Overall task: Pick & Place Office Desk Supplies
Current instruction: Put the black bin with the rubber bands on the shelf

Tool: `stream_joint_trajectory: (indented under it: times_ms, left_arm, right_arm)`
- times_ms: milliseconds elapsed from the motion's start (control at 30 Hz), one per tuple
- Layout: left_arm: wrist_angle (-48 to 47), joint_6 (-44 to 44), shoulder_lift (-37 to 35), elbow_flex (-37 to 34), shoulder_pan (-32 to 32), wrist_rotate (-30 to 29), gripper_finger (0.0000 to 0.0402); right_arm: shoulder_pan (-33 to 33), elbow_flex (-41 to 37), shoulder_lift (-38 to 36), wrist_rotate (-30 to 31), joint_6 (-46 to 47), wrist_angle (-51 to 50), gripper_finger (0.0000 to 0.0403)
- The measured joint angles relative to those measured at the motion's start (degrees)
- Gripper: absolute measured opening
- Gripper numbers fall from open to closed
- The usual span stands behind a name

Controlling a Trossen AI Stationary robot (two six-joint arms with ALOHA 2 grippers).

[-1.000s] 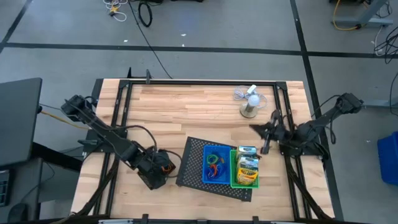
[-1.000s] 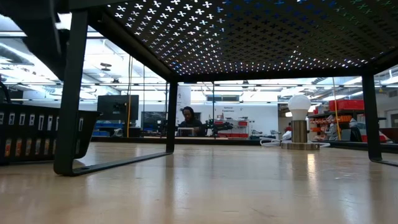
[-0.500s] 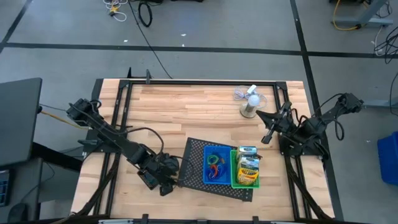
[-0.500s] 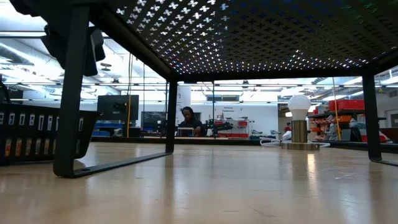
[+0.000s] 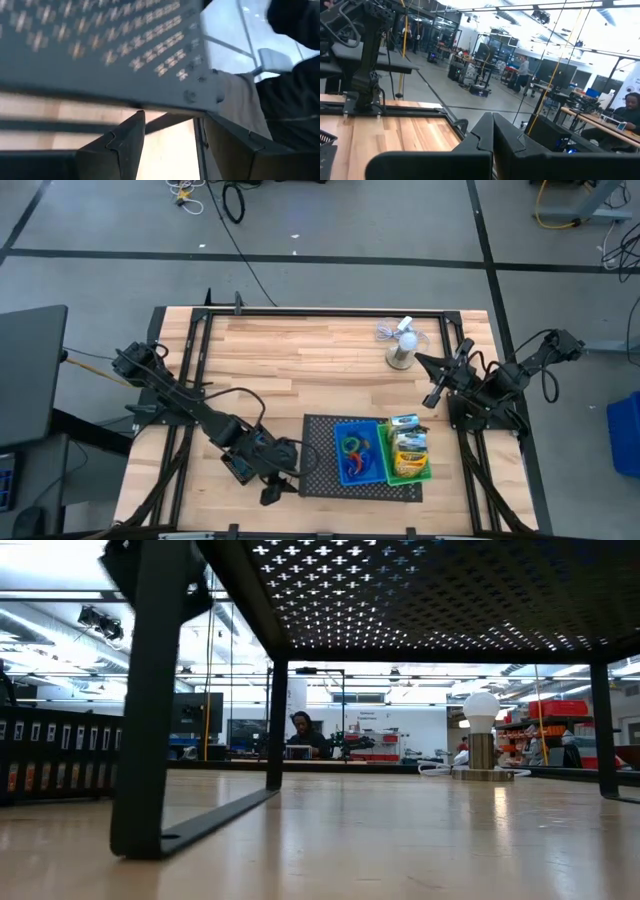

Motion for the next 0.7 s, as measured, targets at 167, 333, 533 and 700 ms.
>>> stream_joint_trajectory:
  times_ms: [167, 333, 533, 700]
  left_arm:
    - [-1.0, 5.4, -2.8, 0.0, -0.1, -1.3, 0.0213]
    - [-15.2, 6.0, -8.8, 0.0, -2.6, -12.6, 0.0213]
    - [-39.2, -9.1, -15.8, 0.1, -9.4, -27.5, 0.0213]
    - [-52.1, -29.8, -17.5, 0.1, -12.1, -27.0, 0.0213]
  right_arm:
    - [0.0, 0.0, 0.0, 0.0, 0.0, 0.0, 0.0006]
    - [0.0, 0.0, 0.0, -0.9, 0.0, -0.2, 0.0009]
    - [0.0, 0.0, 0.0, -1.6, 0.0, -0.3, 0.0009]
    - [0.0, 0.0, 0.0, -1.8, 0.1, -0.4, 0.001]
